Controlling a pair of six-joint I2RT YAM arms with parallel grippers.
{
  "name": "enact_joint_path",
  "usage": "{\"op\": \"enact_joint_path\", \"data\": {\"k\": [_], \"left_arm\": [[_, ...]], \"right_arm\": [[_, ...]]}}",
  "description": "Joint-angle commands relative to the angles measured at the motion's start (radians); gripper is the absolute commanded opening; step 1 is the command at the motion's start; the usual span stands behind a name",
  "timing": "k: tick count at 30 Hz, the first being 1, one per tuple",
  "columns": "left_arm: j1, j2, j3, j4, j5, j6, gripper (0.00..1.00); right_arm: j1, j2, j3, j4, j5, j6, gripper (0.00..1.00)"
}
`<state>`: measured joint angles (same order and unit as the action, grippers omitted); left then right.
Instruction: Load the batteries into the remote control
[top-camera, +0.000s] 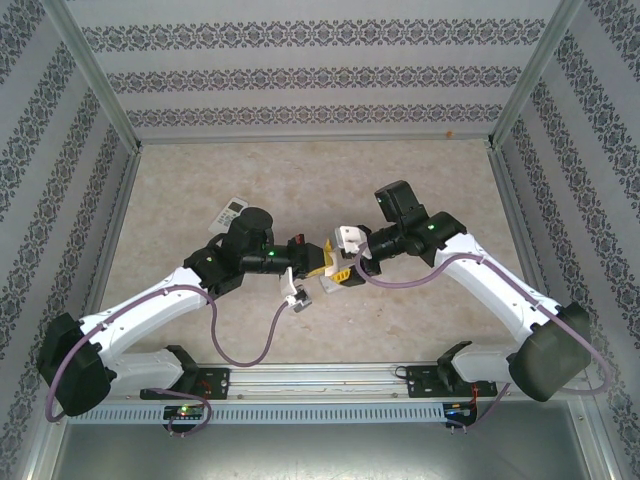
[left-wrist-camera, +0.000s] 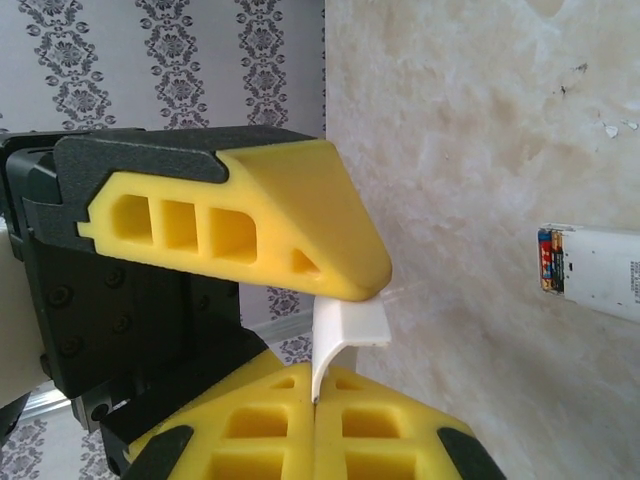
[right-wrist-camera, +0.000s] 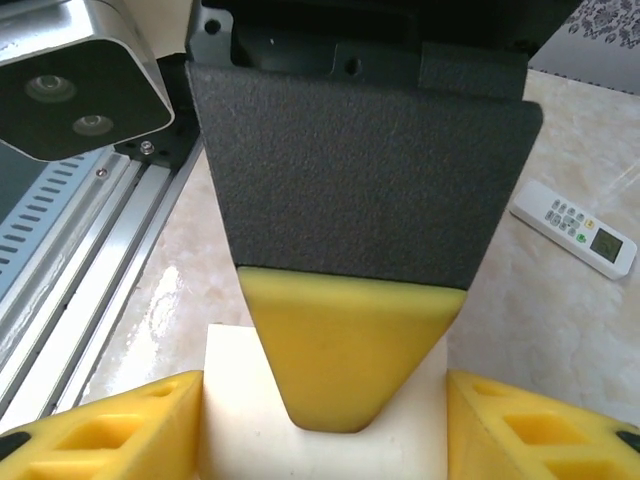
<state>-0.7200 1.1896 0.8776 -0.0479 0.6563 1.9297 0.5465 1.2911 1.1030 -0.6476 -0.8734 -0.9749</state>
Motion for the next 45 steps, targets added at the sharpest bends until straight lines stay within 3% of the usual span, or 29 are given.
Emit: {"op": "enact_joint_path", "data": {"k": [1, 3, 7, 8, 11, 14, 16, 19, 23, 29, 36, 45], "left_arm": [[-0.020, -0.021, 0.005, 0.091, 0.024, -0.074, 0.42], [-0.031, -0.042, -0.019, 0.133, 0.001, -0.159, 0.65], [-0.039, -0.119, -0.043, 0.033, -0.058, -0.252, 0.79], [-0.043, -0.148, -0.055, 0.014, -0.091, -0.327, 0.81], [-0.047, -0.252, -0.109, 0.011, -0.206, -0.733, 0.86], [-0.047, -0.355, -0.173, 0.040, -0.347, -1.272, 0.86], [-0.048, -0.416, -0.278, 0.153, -0.431, -1.580, 0.83], [-0.045, -0.477, -0.422, 0.292, -0.557, -1.933, 0.84], [-0.045, -0.525, -0.493, 0.319, -0.549, -2.031, 0.88], [-0.046, -0.544, -0.483, 0.237, -0.564, -1.942, 0.95], [-0.046, -0.509, -0.526, 0.363, -0.536, -1.948, 0.96], [-0.045, -0.479, -0.534, 0.391, -0.549, -1.906, 0.99]], "right_arm": [[0.009, -0.008, 0.030, -0.020, 0.046, -0.051, 0.57], [0.002, -0.004, 0.039, -0.027, 0.070, -0.070, 0.56], [-0.032, 0.020, 0.059, -0.057, 0.120, -0.132, 0.55], [-0.041, 0.029, 0.058, -0.063, 0.149, -0.153, 0.55], [-0.058, 0.067, 0.047, -0.082, 0.268, -0.235, 0.56], [-0.060, 0.123, 0.024, -0.093, 0.415, -0.341, 0.57], [-0.063, 0.174, 0.014, -0.092, 0.495, -0.394, 0.57], [-0.064, 0.247, 0.013, -0.093, 0.547, -0.432, 0.57], [-0.068, 0.326, 0.019, -0.108, 0.611, -0.457, 0.57], [-0.086, 0.412, 0.012, -0.113, 0.653, -0.493, 0.57], [-0.090, 0.483, 0.031, -0.095, 0.685, -0.510, 0.57], [-0.096, 0.540, 0.050, -0.085, 0.684, -0.523, 0.58]]}}
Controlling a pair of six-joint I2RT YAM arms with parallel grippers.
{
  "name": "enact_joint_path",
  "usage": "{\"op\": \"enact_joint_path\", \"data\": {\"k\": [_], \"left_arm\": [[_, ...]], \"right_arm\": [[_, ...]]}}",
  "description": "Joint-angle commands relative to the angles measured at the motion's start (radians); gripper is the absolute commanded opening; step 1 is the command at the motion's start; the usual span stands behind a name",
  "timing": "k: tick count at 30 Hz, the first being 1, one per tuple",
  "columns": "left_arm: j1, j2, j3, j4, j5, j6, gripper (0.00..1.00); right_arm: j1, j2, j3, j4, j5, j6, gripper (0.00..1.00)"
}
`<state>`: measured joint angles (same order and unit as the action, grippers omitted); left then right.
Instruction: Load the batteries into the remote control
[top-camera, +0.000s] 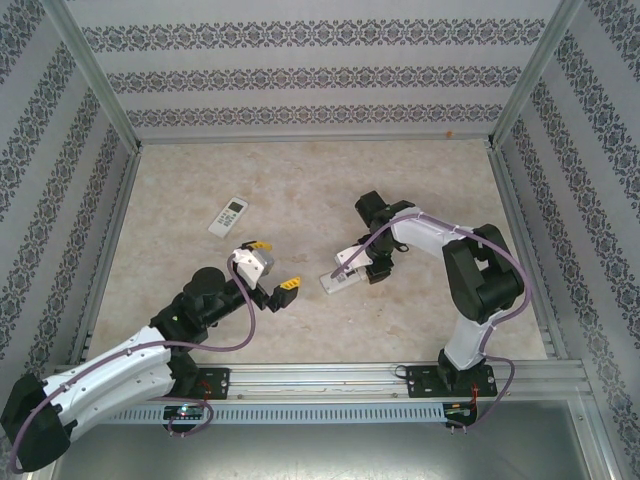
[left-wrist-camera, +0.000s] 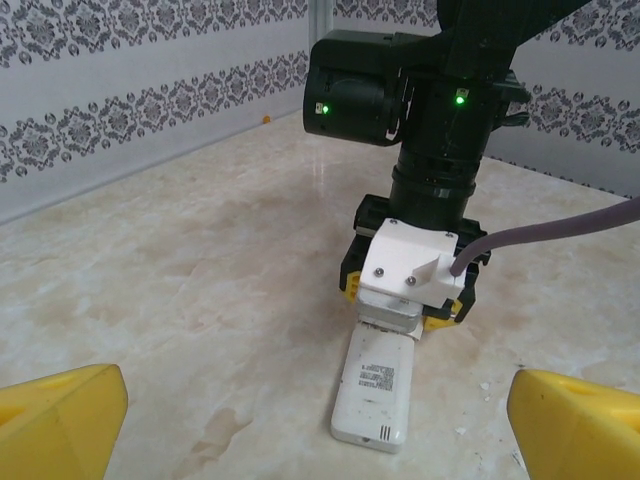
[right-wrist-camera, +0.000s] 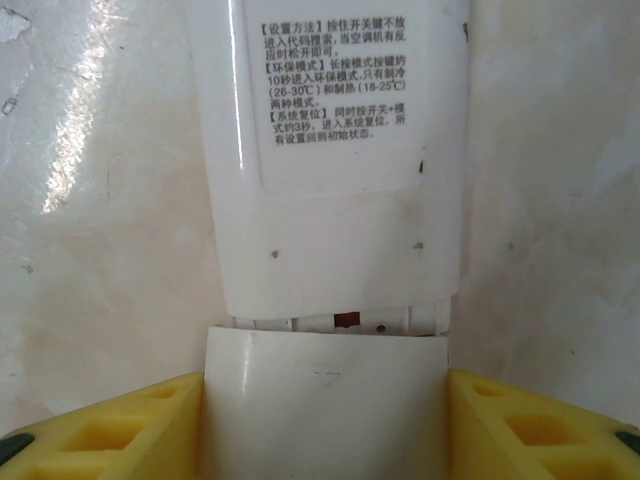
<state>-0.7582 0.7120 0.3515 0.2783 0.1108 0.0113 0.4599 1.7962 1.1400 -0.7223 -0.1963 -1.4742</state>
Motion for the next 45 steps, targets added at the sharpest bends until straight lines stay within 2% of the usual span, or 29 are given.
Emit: {"op": "enact_joint_path", "data": {"k": [1, 14, 17, 21, 24, 26, 29, 31, 32, 34, 37, 40, 45], "left_arm": [[-0.007, 0.001, -0.008, 0.065, -0.005, 0.017, 0.99], [-0.007, 0.032, -0.020, 0.105, 0.001, 0.006, 0.99], [-0.007, 0.036, -0.024, 0.111, 0.003, 0.003, 0.99], [-0.007, 0.052, -0.015, 0.071, 0.004, -0.020, 0.99], [-0.008, 0.095, 0.049, -0.078, -0.040, -0.150, 1.00], [-0.009, 0.154, 0.103, -0.176, -0.045, -0.315, 0.98], [-0.031, 0.282, 0.168, -0.248, -0.010, -0.535, 0.94], [-0.083, 0.377, 0.230, -0.288, -0.035, -0.609, 0.93], [-0.109, 0.435, 0.261, -0.300, -0.050, -0.643, 0.93], [-0.125, 0.546, 0.314, -0.309, -0.056, -0.737, 0.89], [-0.143, 0.710, 0.405, -0.343, -0.038, -0.812, 0.82], [-0.197, 0.811, 0.524, -0.442, -0.091, -0.759, 0.81], [-0.205, 0.939, 0.604, -0.544, -0.136, -0.666, 0.80]], "right_arm": [[-0.009, 0.038, 0.014, -0.008, 0.005, -0.020, 0.58], [-0.001, 0.005, 0.015, 0.023, -0.015, 0.005, 0.65], [0.002, -0.025, 0.007, 0.026, -0.017, 0.007, 0.72], [0.007, -0.078, 0.006, 0.030, -0.042, 0.057, 0.75], [0.010, -0.155, 0.026, 0.062, -0.115, 0.269, 0.76], [0.006, -0.217, 0.033, 0.140, -0.140, 0.625, 0.76], [-0.001, -0.301, -0.030, 0.264, -0.050, 1.252, 0.73], [-0.016, -0.329, -0.063, 0.232, 0.029, 1.597, 0.69], [-0.033, -0.334, -0.076, 0.187, 0.024, 1.716, 0.67], [-0.053, -0.340, -0.129, 0.166, -0.010, 1.828, 0.63], [-0.056, -0.345, -0.207, 0.191, 0.003, 1.876, 0.60], [-0.062, -0.319, -0.220, 0.183, -0.006, 1.877, 0.58], [-0.063, -0.273, -0.227, 0.230, -0.031, 1.870, 0.54]]}}
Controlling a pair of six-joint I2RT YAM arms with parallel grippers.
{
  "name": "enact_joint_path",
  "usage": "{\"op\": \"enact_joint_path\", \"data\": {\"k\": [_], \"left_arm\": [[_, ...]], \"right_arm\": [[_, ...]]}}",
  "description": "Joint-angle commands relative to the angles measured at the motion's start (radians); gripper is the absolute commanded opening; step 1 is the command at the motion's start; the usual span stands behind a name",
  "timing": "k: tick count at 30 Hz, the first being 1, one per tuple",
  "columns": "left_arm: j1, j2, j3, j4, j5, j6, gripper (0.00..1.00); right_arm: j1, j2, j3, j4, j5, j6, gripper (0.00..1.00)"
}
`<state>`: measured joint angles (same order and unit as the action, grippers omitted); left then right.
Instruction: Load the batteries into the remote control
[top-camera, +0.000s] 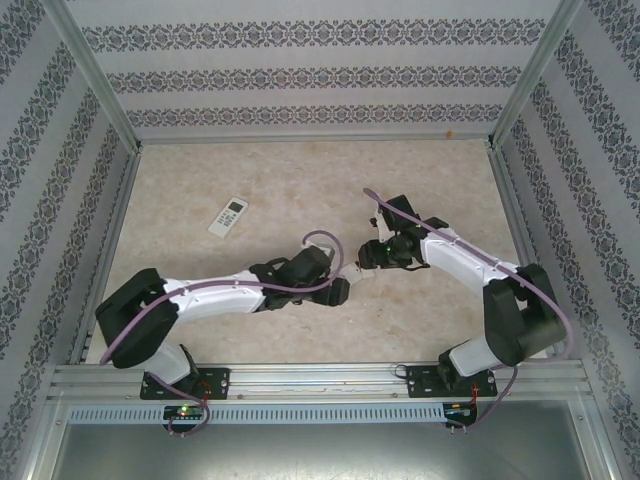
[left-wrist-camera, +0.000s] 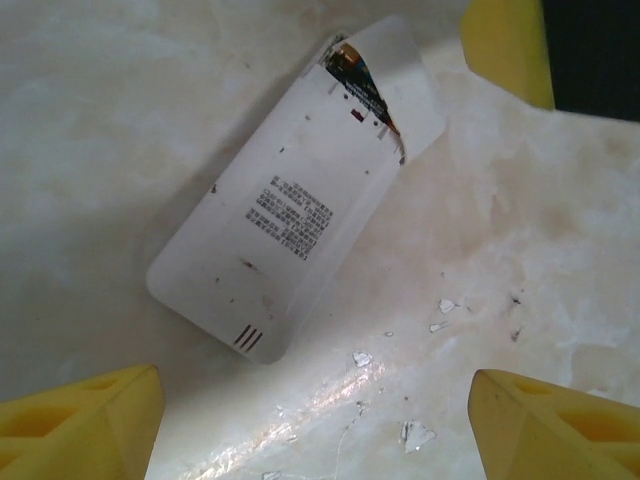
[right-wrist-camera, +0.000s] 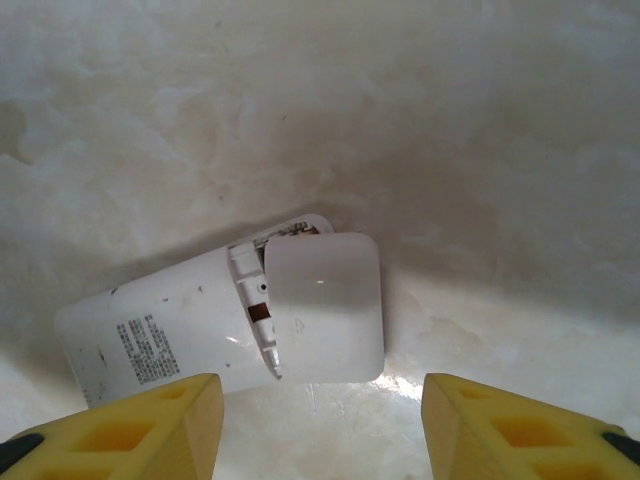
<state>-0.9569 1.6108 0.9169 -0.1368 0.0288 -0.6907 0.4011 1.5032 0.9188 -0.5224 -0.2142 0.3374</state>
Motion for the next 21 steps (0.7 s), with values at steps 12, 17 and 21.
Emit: {"op": "enact_joint_path", "data": {"k": [12, 17, 21], "left_arm": [[-0.019, 0.227, 0.159, -0.208, 0.035, 0.312, 0.76], [-0.019, 0.267, 0.194, -0.294, -0.113, 0.336, 0.70], [-0.016, 0.278, 0.191, -0.332, -0.213, 0.356, 0.67]], "right_arm": [[-0.005, 0.127, 0.016, 0.069, 0.009, 0.042, 0.49], [-0.005, 0.134, 0.017, 0.064, 0.019, 0.033, 0.48], [-0.005, 0.138, 0.019, 0.064, 0.019, 0.032, 0.47]]}}
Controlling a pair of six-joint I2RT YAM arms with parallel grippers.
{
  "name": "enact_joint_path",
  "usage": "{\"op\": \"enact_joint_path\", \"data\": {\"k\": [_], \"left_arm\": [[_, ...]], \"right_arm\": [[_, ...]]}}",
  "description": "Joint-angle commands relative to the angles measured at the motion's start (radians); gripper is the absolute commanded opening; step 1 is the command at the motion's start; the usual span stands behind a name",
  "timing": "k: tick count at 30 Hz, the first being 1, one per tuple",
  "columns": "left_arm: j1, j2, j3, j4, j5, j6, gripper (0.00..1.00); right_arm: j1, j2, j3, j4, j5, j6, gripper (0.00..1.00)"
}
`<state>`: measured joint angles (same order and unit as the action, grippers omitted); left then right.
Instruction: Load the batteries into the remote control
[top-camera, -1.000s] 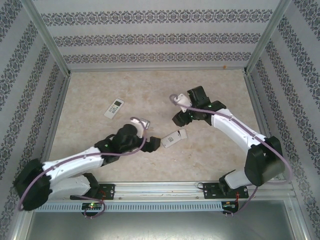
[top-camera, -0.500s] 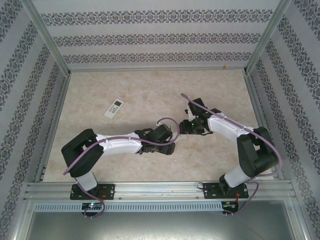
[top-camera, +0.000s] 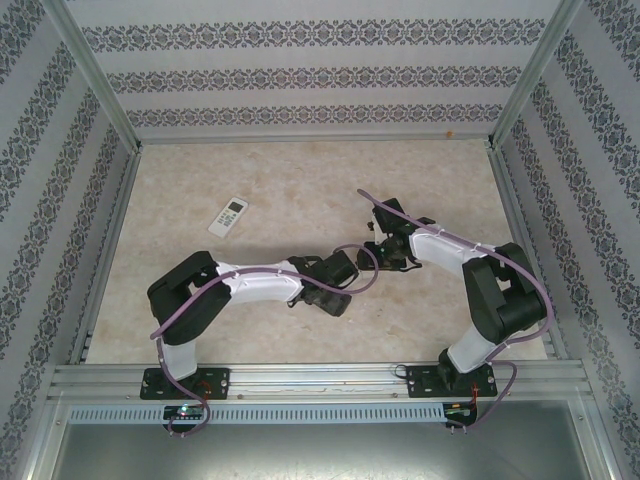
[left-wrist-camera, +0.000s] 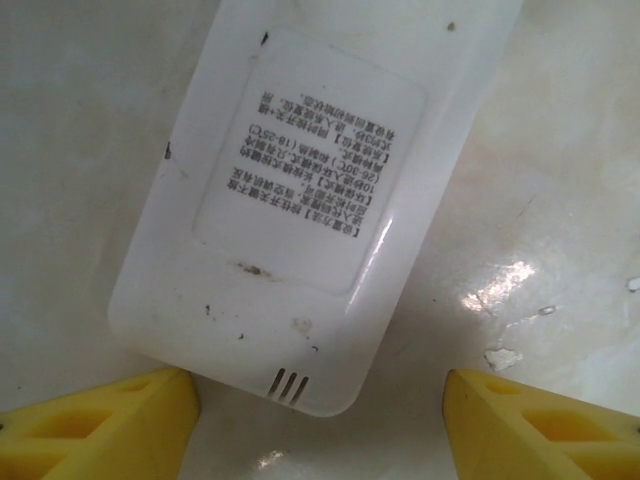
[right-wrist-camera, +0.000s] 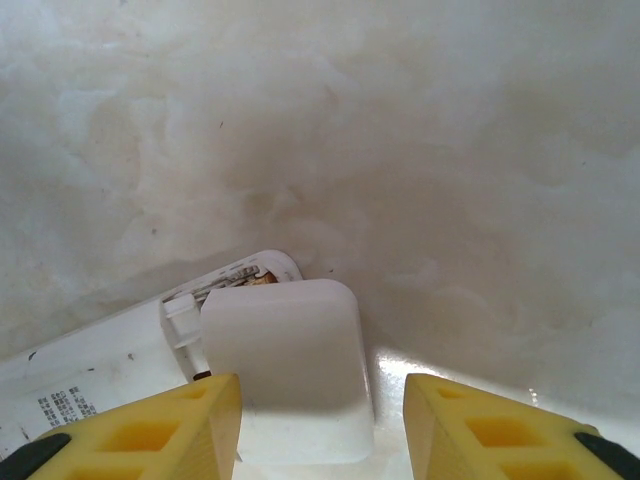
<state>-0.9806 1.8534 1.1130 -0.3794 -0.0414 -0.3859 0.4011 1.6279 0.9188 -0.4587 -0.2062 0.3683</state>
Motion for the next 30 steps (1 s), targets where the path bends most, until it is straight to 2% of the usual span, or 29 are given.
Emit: {"op": "enact_joint_path", "data": {"k": [1, 7, 11, 18, 30], "left_arm": [[0.011, 0.036, -0.007, -0.092, -0.156, 0.053, 0.67], [0.025, 0.027, -0.022, -0.080, -0.160, 0.041, 0.66], [0.030, 0.025, -0.025, -0.091, -0.213, 0.019, 0.65], [0.043, -0.005, -0.045, -0.079, -0.237, -0.005, 0.63], [0.048, -0.009, -0.061, -0.057, -0.221, -0.018, 0.62]], "right_arm": [[-0.005, 0.015, 0.021, 0.000, 0.011, 0.002, 0.47], [-0.003, 0.032, 0.034, 0.001, 0.001, 0.004, 0.45], [0.000, 0.034, 0.038, 0.001, 0.000, 0.009, 0.44], [0.002, 0.043, 0.051, -0.001, -0.007, 0.012, 0.42], [0.020, 0.041, 0.069, -0.012, -0.009, 0.011, 0.43]]}}
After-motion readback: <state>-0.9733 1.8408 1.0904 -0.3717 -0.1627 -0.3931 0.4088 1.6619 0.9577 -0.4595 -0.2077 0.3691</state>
